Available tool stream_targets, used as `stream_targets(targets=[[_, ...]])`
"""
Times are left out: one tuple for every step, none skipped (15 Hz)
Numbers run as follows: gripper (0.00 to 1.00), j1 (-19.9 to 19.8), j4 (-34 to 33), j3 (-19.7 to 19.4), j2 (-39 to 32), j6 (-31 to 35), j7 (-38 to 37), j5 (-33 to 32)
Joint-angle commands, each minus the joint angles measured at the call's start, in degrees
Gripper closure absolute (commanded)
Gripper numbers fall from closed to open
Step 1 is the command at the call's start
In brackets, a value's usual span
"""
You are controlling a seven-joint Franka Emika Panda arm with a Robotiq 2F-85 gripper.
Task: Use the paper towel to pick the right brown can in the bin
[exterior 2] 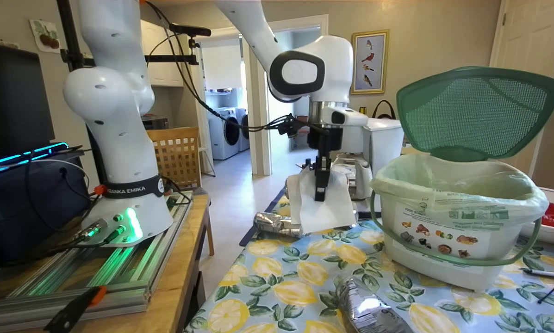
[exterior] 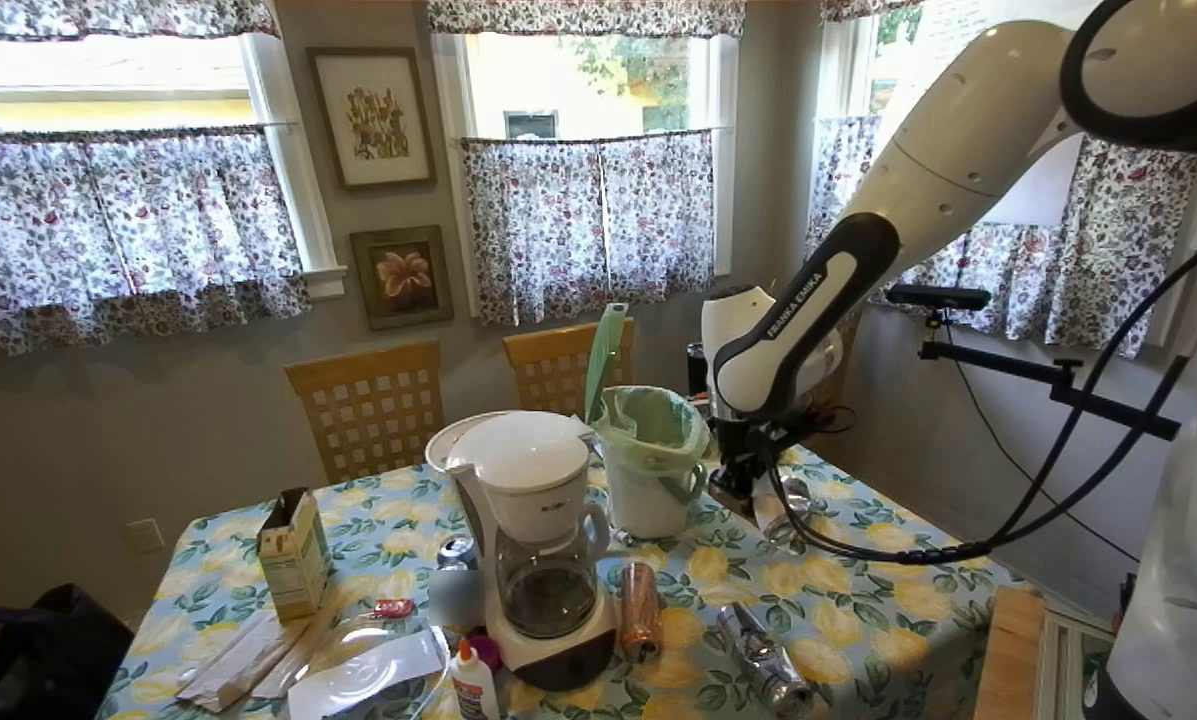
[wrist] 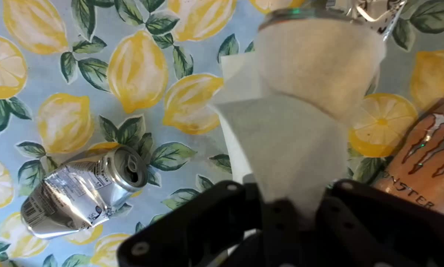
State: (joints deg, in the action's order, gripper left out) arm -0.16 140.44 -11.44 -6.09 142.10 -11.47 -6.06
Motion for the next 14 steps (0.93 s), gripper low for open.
stream_targets(targets=[[1.0,-2.2,2.4,1.3,7.7,-3.8,-0.8,-2.6],[1.0,-2.7,2.5,1.4,9.2,-4.3,-0.8,-2.7],[1.0,-3.2,2.5,1.6,10.7,-5.1,-0.5,-2.5],[1.0,-3.8,2.5,1.7,11.9,-5.2,-0.5,-2.6],[1.0,-4.5,2.5,1.7,13.4,-5.3,-0.5,-2.6],[1.0,-5.2,2.3,1.7,14.5,-5.0,-0.5,-2.5],[1.0,-5.9,2.0,1.6,15.5,-5.6,-0.3,-2.0],[1.0,-6.6,1.6,1.3,16.2,-6.0,1.0,-0.9],[1.0,-7.3,1.2,1.1,16.9,-6.2,2.0,-0.1],[1.0,-8.0,1.0,1.0,17.6,-6.4,2.7,-0.7],[1.0,-8.6,0.7,0.8,18.2,-6.8,3.8,-0.4],[1.0,-9.3,0.2,0.8,18.6,-7.0,4.2,-1.0],[1.0,-9.9,-0.3,0.6,18.8,-6.5,5.1,-0.7],[1.0,-10.2,-0.5,0.2,18.6,-5.7,6.4,0.0]])
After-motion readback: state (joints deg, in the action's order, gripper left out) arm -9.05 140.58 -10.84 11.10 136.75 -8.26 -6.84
